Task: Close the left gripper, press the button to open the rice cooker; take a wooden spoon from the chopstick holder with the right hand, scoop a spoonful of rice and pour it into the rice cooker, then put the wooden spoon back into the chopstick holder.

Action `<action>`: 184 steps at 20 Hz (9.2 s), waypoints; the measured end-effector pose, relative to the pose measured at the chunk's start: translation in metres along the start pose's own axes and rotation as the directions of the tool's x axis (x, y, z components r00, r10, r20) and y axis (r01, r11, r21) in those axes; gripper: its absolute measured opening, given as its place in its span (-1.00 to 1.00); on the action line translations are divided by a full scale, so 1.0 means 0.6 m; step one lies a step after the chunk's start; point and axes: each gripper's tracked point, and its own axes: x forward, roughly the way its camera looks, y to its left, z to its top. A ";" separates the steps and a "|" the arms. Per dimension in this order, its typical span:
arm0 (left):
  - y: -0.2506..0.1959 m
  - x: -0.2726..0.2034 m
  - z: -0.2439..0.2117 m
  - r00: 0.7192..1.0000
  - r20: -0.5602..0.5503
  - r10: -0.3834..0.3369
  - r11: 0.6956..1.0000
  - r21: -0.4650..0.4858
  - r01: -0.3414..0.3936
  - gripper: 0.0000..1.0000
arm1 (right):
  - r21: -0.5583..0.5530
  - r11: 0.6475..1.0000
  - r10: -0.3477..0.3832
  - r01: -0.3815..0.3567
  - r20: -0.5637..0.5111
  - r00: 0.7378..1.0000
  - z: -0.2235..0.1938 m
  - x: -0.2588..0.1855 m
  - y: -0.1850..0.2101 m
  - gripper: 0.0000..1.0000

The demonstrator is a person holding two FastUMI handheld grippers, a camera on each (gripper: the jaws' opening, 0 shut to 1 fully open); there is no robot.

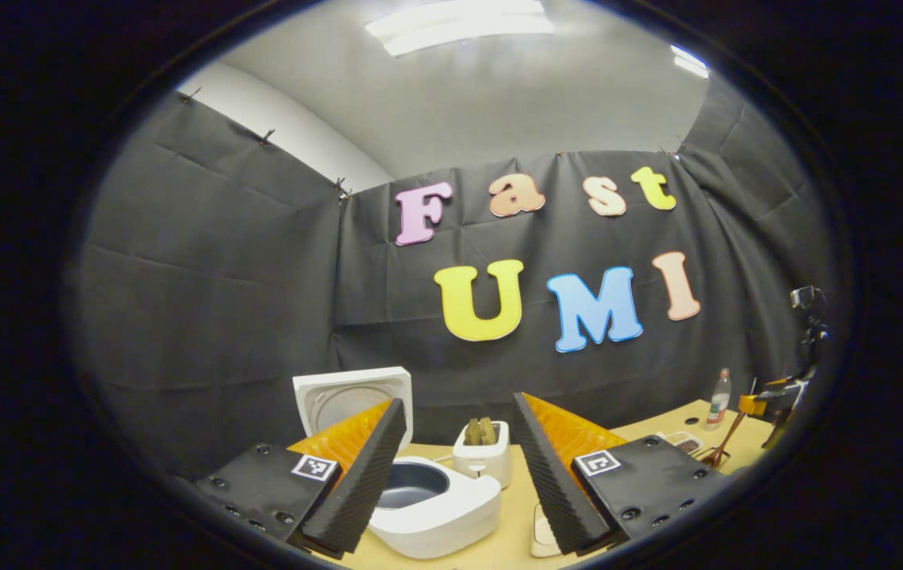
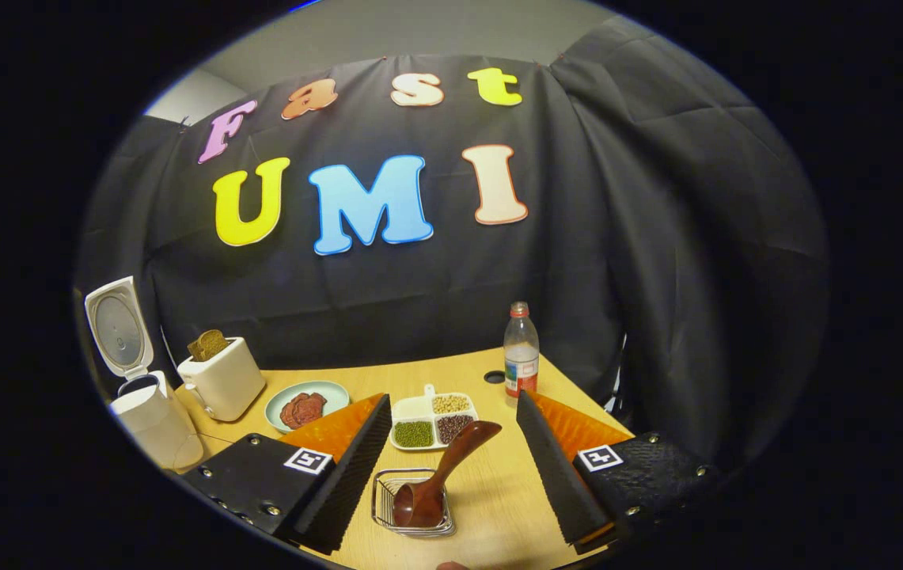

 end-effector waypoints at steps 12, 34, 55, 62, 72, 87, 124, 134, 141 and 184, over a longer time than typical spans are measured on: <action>0.021 -0.047 -0.034 0.993 -0.087 0.080 0.996 0.046 -0.076 0.79 | 0.154 0.987 0.069 -0.036 -0.219 0.973 -0.128 0.067 0.006 0.62; 0.123 -0.008 -0.077 0.994 -0.103 0.043 0.997 -0.058 -0.049 0.79 | 0.133 0.985 0.113 -0.106 -0.042 0.993 0.038 -0.038 0.127 -0.63; 0.330 -0.030 -0.140 0.987 -0.138 0.079 0.995 -0.045 -0.086 0.87 | 0.018 0.966 0.257 -0.257 -0.088 0.962 -0.104 -0.057 0.414 -0.63; 0.374 -0.041 -0.144 0.983 -0.151 0.107 0.994 -0.015 -0.111 0.88 | -0.050 0.977 0.201 -0.208 -0.122 0.972 -0.172 -0.024 0.441 -0.63; 0.362 -0.043 -0.157 0.981 -0.170 0.092 0.995 -0.023 -0.097 0.96 | 0.075 0.950 0.312 -0.303 -0.176 0.934 -0.214 -0.059 0.501 -0.61; 0.292 -0.043 -0.127 0.985 -0.165 0.058 0.998 0.022 -0.055 0.94 | 0.650 0.747 0.356 -0.141 -0.212 0.910 -0.210 -0.031 0.416 -0.62; 0.492 -0.174 -0.175 0.927 -0.216 0.307 0.950 0.019 -0.311 0.87 | 0.917 0.285 0.712 -0.278 -0.009 0.702 -0.016 -0.053 0.755 -0.63; 0.556 -0.220 -0.212 0.879 -0.272 0.392 0.915 0.014 -0.404 0.88 | 0.828 0.433 0.740 -0.356 -0.102 0.665 -0.070 -0.035 0.926 -0.63; 0.595 -0.239 -0.241 0.850 -0.295 0.437 0.886 -0.019 -0.463 0.88 | 0.616 0.635 0.708 -0.466 -0.221 0.671 -0.127 -0.031 0.990 -0.63; 0.513 -0.170 -0.199 0.898 -0.243 0.367 0.920 -0.049 -0.389 0.88 | 0.330 0.599 0.787 -0.729 -0.074 0.613 0.045 -0.078 0.907 -0.54</action>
